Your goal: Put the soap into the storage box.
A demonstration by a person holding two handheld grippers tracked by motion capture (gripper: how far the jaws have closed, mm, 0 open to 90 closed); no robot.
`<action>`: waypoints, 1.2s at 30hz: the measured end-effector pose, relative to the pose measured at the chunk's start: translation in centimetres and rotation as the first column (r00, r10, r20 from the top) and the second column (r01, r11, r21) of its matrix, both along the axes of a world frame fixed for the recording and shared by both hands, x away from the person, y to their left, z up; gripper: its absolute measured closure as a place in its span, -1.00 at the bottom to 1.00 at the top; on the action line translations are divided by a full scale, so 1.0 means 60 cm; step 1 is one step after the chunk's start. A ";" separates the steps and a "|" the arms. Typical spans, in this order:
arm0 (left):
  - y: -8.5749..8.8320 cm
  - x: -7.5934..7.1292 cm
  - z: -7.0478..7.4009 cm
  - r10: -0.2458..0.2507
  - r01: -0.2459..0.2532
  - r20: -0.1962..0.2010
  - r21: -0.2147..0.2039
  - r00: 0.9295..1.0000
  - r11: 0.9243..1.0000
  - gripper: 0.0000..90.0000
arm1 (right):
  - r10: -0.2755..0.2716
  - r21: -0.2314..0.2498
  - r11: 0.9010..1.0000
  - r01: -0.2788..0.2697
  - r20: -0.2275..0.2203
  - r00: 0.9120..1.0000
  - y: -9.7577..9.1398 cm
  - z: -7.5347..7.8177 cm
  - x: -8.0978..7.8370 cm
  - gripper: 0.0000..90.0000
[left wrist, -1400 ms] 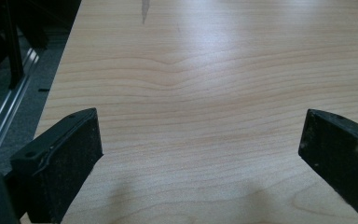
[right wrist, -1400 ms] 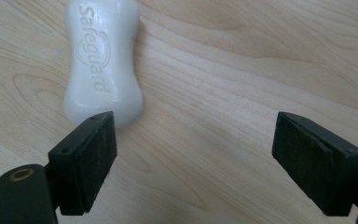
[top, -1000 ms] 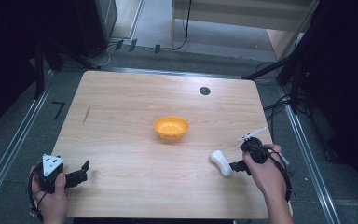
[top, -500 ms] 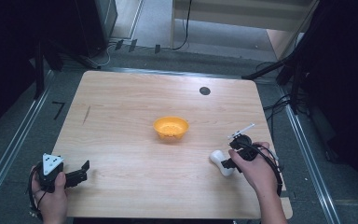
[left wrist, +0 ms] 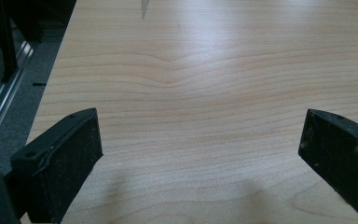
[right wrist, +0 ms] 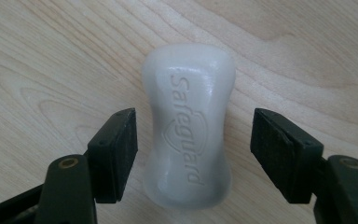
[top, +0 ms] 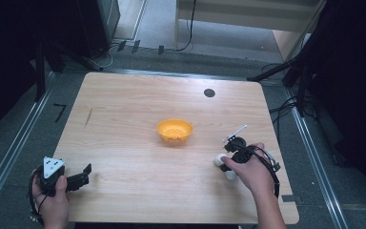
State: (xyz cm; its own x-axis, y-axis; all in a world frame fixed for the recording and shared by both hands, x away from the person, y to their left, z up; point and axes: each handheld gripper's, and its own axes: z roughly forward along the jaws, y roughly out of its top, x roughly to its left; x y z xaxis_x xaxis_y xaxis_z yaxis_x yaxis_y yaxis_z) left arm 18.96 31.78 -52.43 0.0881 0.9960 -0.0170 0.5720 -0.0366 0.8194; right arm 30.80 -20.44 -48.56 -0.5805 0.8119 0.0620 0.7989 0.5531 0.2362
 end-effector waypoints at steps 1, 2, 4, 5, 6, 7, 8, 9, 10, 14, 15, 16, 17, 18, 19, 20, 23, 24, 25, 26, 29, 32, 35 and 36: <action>0.000 0.000 0.000 0.000 0.000 -0.001 0.002 1.000 1.000 -1.00 | 0.000 0.000 1.000 0.000 0.000 1.000 0.000 0.000 0.000 -0.28; 0.000 0.000 0.000 0.000 0.000 -0.003 0.003 1.000 1.000 -1.00 | 0.002 -0.015 1.000 -0.002 -0.008 1.000 0.003 -0.003 0.001 -0.27; 0.000 0.000 0.000 0.000 0.000 -0.003 0.003 1.000 1.000 -1.00 | 0.003 -0.021 1.000 -0.003 -0.007 1.000 0.004 -0.006 0.001 -0.26; 0.000 0.000 0.000 -0.001 0.001 -0.002 0.002 1.000 1.000 -1.00 | 0.002 -0.030 1.000 -0.002 -0.010 1.000 0.005 -0.008 0.002 -0.23; 0.000 0.000 0.000 0.001 -0.001 -0.002 0.002 1.000 1.000 -1.00 | 0.000 -0.029 1.000 -0.001 -0.012 1.000 0.006 -0.010 0.002 -0.21; 0.000 0.000 0.000 0.000 0.000 -0.002 0.001 1.000 1.000 -1.00 | 0.003 -0.027 1.000 -0.003 -0.012 1.000 0.007 -0.012 0.002 -0.19; 0.000 0.000 0.000 0.001 -0.001 -0.003 0.001 1.000 1.000 -1.00 | 0.002 -0.028 1.000 -0.003 -0.014 1.000 0.007 -0.014 0.002 -0.18; 0.000 0.000 0.000 0.000 0.000 -0.004 0.002 1.000 1.000 -1.00 | 0.004 -0.036 0.999 -0.005 -0.022 1.000 0.008 -0.016 0.003 -0.17; 0.000 0.000 0.000 -0.001 0.001 -0.005 0.003 1.000 1.000 -1.00 | 0.004 -0.040 0.999 -0.005 -0.023 1.000 0.008 -0.019 0.003 -0.16; -0.001 0.000 0.000 -0.002 0.002 -0.005 0.005 1.000 1.000 -1.00 | 0.007 -0.052 0.999 -0.008 -0.031 0.999 0.009 -0.028 0.004 -0.14; -0.001 0.000 0.000 -0.002 0.002 -0.006 0.005 1.000 1.000 -1.00 | 0.008 -0.061 0.998 -0.010 -0.031 0.999 0.010 -0.030 0.004 -0.13; -0.001 0.000 0.000 -0.003 0.003 -0.005 0.005 1.000 1.000 -1.00 | 0.008 -0.067 0.998 -0.010 -0.033 0.999 0.010 -0.034 0.003 -0.09; -0.001 0.000 0.000 -0.002 0.003 -0.005 0.005 1.000 1.000 -1.00 | 0.010 -0.068 0.998 -0.012 -0.036 0.999 0.010 -0.035 0.003 -0.08; -0.001 0.000 0.000 -0.003 0.003 -0.004 0.004 1.000 1.000 -1.00 | 0.010 -0.065 0.998 -0.012 -0.032 0.999 0.011 -0.036 0.001 -0.06; -0.001 0.000 0.000 -0.004 0.004 -0.004 0.006 1.000 1.000 -1.00 | 0.011 -0.064 0.998 -0.013 -0.029 1.000 0.011 -0.036 0.001 -0.02; -0.001 0.000 0.000 -0.004 0.004 -0.004 0.007 1.000 1.000 -1.00 | 0.010 -0.060 0.998 -0.011 -0.024 1.000 0.011 -0.035 0.000 0.06; -0.001 0.000 0.000 -0.004 0.004 -0.004 0.006 1.000 1.000 -1.00 | 0.007 -0.059 0.998 -0.008 -0.019 1.000 0.011 -0.035 -0.001 0.07; -0.001 0.000 0.000 -0.003 0.003 -0.005 0.006 1.000 1.000 -1.00 | 0.005 -0.058 0.998 -0.006 -0.018 1.000 0.011 -0.035 -0.002 0.07; -0.001 0.000 0.000 -0.004 0.004 -0.004 0.006 1.000 1.000 -1.00 | 0.003 -0.057 0.998 -0.004 -0.019 1.000 0.011 -0.035 -0.002 0.07; -0.001 0.000 0.000 -0.004 0.004 -0.004 0.007 1.000 1.000 -1.00 | 0.001 -0.057 0.998 -0.002 -0.019 1.000 0.011 -0.035 -0.002 0.07; -0.003 0.000 0.000 -0.005 0.005 -0.002 0.014 1.000 1.000 -1.00 | -0.001 -0.057 0.998 0.000 -0.020 1.000 0.010 -0.035 -0.002 0.07; -0.004 0.000 0.000 -0.008 0.008 -0.003 0.021 1.000 1.000 -1.00 | 0.000 -0.054 0.999 -0.001 -0.018 1.000 0.010 -0.035 -0.002 0.08; -0.005 0.000 0.000 -0.010 0.010 -0.005 0.022 1.000 1.000 -1.00 | 0.014 -0.051 0.999 -0.015 -0.017 1.000 0.009 -0.035 -0.003 0.09; -0.004 0.000 0.000 -0.012 0.012 -0.004 0.022 1.000 1.000 -1.00 | 0.023 -0.055 0.998 -0.023 -0.017 1.000 0.009 -0.035 -0.002 0.09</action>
State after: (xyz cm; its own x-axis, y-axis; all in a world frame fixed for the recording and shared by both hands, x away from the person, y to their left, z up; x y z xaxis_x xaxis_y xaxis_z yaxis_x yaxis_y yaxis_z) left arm 18.97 31.51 -52.45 0.1000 0.9950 0.0045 0.5749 -0.0615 0.8159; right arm 30.69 -19.90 -50.65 -0.5983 0.8008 0.0274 0.7894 0.5832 0.1918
